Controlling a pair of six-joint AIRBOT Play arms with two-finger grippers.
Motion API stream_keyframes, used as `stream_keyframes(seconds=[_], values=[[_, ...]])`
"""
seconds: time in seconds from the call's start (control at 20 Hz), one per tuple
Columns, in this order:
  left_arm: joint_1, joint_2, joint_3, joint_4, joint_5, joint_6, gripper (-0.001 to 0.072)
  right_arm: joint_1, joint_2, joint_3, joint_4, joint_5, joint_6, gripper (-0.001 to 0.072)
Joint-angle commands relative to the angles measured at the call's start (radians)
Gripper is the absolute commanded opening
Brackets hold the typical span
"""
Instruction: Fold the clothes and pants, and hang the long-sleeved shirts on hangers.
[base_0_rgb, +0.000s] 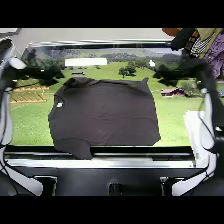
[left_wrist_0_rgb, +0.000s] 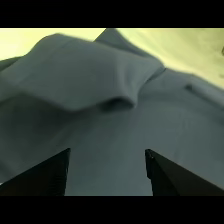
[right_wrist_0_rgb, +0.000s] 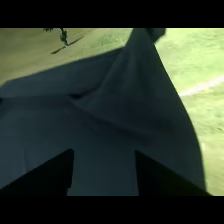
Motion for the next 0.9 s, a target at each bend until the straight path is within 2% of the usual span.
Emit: stream_keyframes(seconds=[0.0,0.05,0.15,0.2,0.25,0.4,0.6,0.85], values=[[0.15,0.109,0.011,-0.035,-0.35,0.132,0.0551,-0.139,0.145,-0.053,-0.131,-0.316,-0.199,0.0458],[0.204,0.156,-0.006,-0.063,-0.362,0.084,0.0549,-0.193,0.203,-0.131,-0.114,-0.315,-0.199,0.0459],[0.291,0.262,-0.088,-0.083,-0.356,0.112,0.0548,-0.28,0.34,-0.376,-0.098,-0.283,-0.232,0.0474],[0.333,0.32,-0.157,-0.084,-0.349,0.112,0.0548,-0.309,0.403,-0.507,-0.091,-0.258,-0.234,0.0527],[0.37,0.373,-0.235,-0.085,-0.343,0.112,0.0549,-0.332,0.466,-0.648,-0.066,-0.232,-0.238,0.0547],[0.44,0.523,-0.526,-0.084,-0.289,0.112,0.0549,-0.323,0.588,-0.97,-0.007,-0.17,-0.253,0.0553],[0.444,0.648,-0.852,-0.083,-0.256,0.108,0.0549,-0.241,0.613,-1.171,0.007,-0.105,-0.261,0.0552],[0.446,0.815,-1.096,-0.069,-0.227,0.158,0.0549,-0.172,0.613,-1.218,0.036,0.042,-0.255,0.0533]])
